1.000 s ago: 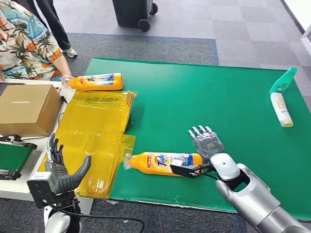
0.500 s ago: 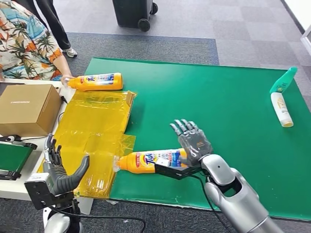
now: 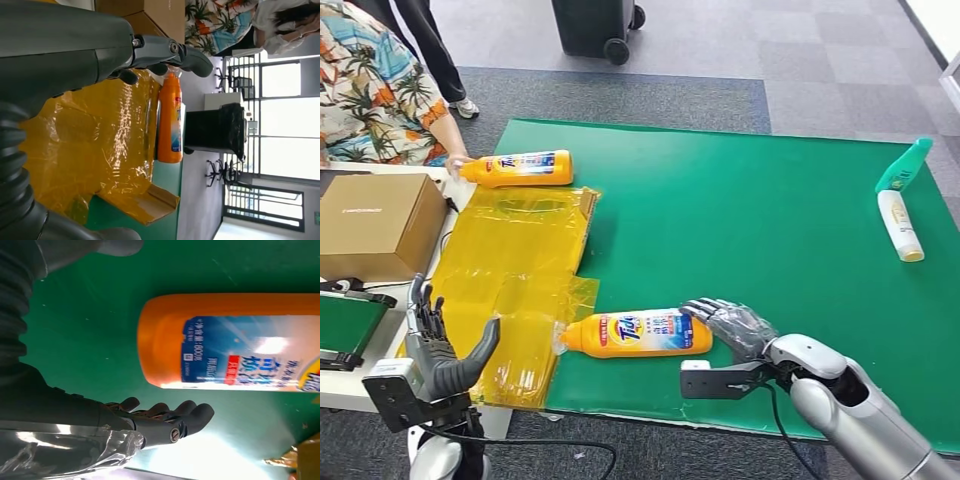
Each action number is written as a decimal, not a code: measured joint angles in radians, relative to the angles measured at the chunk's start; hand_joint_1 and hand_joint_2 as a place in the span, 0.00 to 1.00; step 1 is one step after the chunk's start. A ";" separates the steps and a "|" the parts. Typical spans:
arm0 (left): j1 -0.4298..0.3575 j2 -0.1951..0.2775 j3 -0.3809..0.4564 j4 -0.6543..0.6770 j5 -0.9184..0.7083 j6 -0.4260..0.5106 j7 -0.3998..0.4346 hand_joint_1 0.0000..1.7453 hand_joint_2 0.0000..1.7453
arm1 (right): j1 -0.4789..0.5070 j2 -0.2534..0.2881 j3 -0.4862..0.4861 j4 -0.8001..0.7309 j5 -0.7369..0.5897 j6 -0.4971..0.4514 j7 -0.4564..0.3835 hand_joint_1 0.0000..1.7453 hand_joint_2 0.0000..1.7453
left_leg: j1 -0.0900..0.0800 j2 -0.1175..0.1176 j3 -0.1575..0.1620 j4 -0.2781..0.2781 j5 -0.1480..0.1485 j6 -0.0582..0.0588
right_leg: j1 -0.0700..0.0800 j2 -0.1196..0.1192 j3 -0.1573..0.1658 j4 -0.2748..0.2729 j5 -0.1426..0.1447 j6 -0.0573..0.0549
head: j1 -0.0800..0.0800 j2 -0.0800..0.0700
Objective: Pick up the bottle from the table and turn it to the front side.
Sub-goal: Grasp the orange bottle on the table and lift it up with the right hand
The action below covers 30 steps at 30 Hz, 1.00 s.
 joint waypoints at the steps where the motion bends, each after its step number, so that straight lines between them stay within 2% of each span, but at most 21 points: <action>1: -0.001 0.001 0.000 0.002 0.002 0.001 -0.001 0.00 1.00 | -0.005 -0.005 0.009 0.001 0.000 0.000 0.006 0.00 1.00 | 0.000 0.000 0.000 0.000 0.000 0.000 | 0.000 0.000 0.000 0.000 0.000 0.000 | 0.000 0.000; 7: -0.007 0.002 -0.001 0.012 0.008 0.004 0.000 0.00 1.00 | -0.026 0.004 0.058 0.037 0.045 -0.051 0.056 0.00 1.00 | 0.001 0.000 0.000 0.000 0.000 0.000 | 0.001 0.000 0.000 0.000 0.000 0.000 | 0.000 0.000; 12: -0.009 0.002 -0.003 0.013 0.004 0.007 0.013 0.00 1.00 | -0.041 0.070 0.081 0.102 0.125 -0.108 0.096 0.00 1.00 | 0.001 0.000 0.000 0.000 0.000 0.000 | 0.001 0.000 0.000 0.000 0.000 0.000 | 0.000 0.000; 20: -0.012 0.001 -0.006 0.013 -0.004 0.006 0.022 0.00 1.00 | -0.078 0.161 0.118 0.172 0.166 -0.101 0.094 0.00 1.00 | 0.001 0.000 0.000 0.000 0.000 -0.001 | 0.001 0.000 0.000 0.000 0.000 0.000 | 0.000 0.000; 30: -0.012 0.001 0.002 0.013 -0.005 0.003 0.022 0.00 1.00 | -0.100 0.174 0.162 0.191 0.185 -0.059 0.101 0.00 1.00 | 0.001 0.000 0.000 0.000 0.000 0.000 | 0.001 0.000 0.000 0.000 0.000 0.000 | 0.000 0.000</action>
